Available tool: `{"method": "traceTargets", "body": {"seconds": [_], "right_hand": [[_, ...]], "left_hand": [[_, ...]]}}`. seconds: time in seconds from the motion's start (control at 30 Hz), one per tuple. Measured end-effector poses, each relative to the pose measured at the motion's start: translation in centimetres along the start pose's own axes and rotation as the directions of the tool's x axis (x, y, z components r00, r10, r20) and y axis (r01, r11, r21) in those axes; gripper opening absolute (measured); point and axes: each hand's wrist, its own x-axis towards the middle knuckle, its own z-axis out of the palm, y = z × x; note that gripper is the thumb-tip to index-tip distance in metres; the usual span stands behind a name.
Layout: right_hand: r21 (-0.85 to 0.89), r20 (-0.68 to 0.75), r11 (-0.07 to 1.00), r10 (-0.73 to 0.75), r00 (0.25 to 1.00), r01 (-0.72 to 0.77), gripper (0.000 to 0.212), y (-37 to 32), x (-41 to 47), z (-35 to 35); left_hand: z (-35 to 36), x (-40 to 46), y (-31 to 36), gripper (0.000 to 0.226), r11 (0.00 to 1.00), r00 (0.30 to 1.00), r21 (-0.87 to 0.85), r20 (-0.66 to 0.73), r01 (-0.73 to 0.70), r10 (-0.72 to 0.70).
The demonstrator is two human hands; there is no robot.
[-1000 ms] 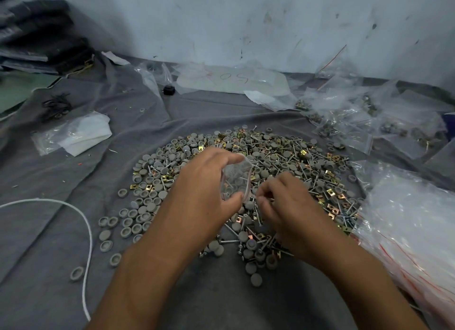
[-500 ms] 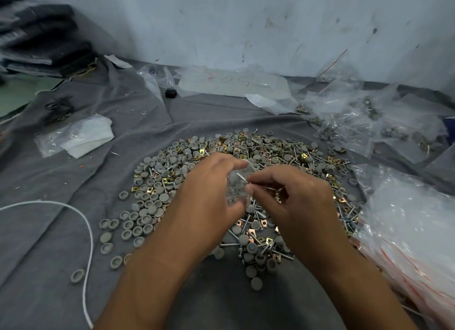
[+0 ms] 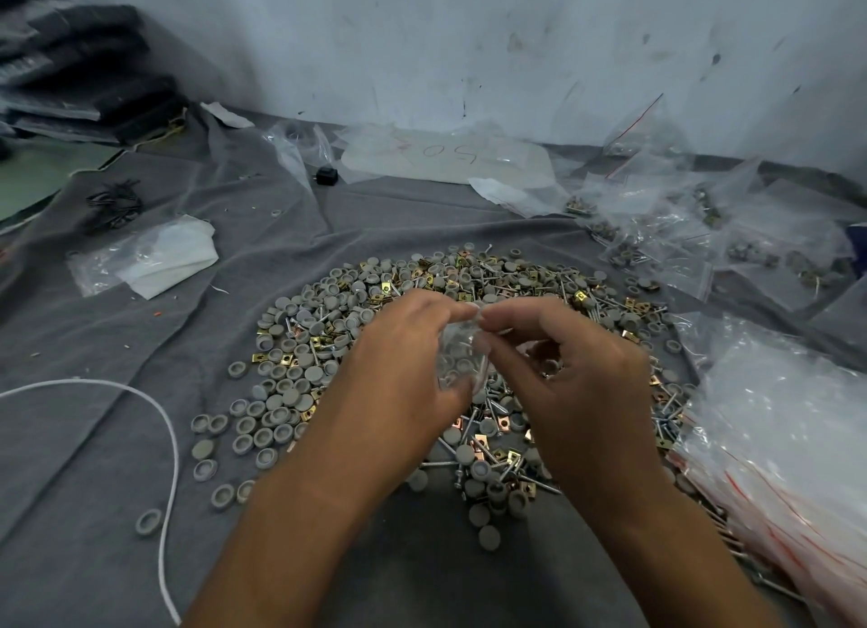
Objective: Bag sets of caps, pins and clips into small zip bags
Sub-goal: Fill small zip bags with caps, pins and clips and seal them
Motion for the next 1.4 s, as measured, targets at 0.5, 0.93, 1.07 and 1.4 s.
{"method": "traceTargets", "body": {"seconds": [0.5,0.93,1.07,1.4], "right_hand": [[-0.392,0.704,0.890,0.453,0.547,-0.232,0.022,2.9,-1.4,-1.2],[-0.418,0.738,0.906,0.376,0.560,-0.058,0.020,2.2,-1.8,-0.4],[-0.409,0.761,0.911,0.366,0.535,-0.042,0.023,2.2,-1.9,-0.5],[-0.408,0.747,0.912,0.361,0.558,-0.044,0.021,2.1,-1.6,-0.6]], "left_hand": [[-0.1,-0.1,-0.1,0.058,1.000,1.000,0.006,-0.019,0.000,0.000],[0.0,-0.2,-0.2,0.058,1.000,1.000,0.001,-0.015,-0.001,0.001],[0.0,-0.3,-0.2,0.058,1.000,1.000,0.007,-0.017,0.001,0.000],[-0.2,-0.2,-0.3,0.057,1.000,1.000,-0.009,-0.026,-0.001,0.000]]}}
